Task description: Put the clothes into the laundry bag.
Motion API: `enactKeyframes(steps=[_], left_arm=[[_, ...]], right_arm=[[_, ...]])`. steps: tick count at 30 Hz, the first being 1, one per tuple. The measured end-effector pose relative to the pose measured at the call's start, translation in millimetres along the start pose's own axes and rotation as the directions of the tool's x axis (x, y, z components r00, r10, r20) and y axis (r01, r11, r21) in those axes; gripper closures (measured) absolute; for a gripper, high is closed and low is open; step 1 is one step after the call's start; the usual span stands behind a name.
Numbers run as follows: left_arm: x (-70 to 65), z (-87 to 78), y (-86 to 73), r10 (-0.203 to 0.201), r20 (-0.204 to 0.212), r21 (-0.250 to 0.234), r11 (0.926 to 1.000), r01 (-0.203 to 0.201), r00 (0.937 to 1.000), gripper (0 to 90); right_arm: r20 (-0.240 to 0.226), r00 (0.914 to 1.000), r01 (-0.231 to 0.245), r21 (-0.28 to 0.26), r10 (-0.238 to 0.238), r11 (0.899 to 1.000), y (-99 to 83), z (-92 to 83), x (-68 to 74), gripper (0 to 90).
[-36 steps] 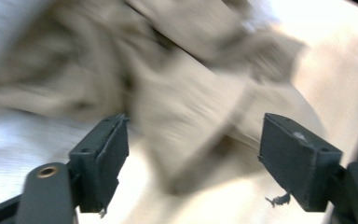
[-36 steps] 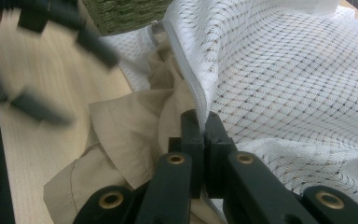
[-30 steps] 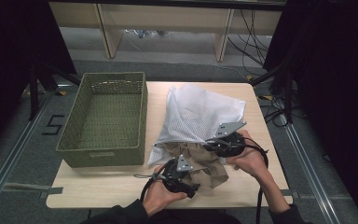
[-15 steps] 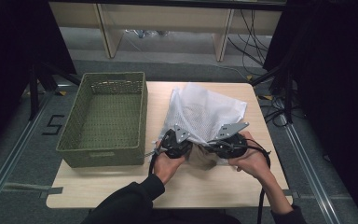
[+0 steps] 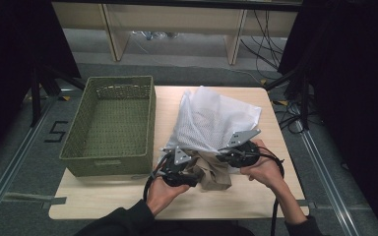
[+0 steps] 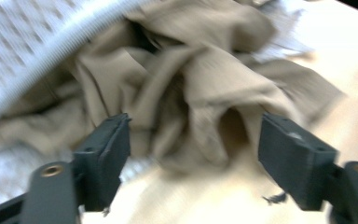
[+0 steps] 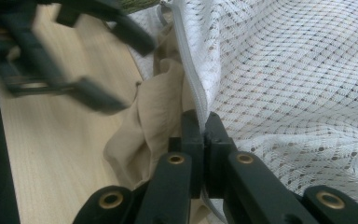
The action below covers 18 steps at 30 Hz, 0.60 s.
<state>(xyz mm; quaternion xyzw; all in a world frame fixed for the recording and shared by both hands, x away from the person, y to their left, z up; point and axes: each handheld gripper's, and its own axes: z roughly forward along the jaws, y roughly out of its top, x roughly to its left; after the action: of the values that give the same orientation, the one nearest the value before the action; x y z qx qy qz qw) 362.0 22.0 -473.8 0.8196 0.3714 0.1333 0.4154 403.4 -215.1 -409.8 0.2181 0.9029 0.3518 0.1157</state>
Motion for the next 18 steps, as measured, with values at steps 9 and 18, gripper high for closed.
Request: enactKeyframes(steps=[9, 18], left_arm=[[-34.5, 25.9, -4.6, 0.039, 0.068, 0.035, 0.9985, -0.042, 0.9969, 20.1], [-9.6, 47.8, 25.6, 0.097, -0.082, -0.093, 0.9902, -0.105, 0.9919, 84.3]], right_arm=[[0.006, 0.9999, 0.012, -0.003, -0.012, 1.000, 1.7, 1.0, -0.3, 90.0], [-0.003, 1.0000, 0.005, -0.007, -0.005, 1.000, 0.1, -5.6, 1.3, 90.0]])
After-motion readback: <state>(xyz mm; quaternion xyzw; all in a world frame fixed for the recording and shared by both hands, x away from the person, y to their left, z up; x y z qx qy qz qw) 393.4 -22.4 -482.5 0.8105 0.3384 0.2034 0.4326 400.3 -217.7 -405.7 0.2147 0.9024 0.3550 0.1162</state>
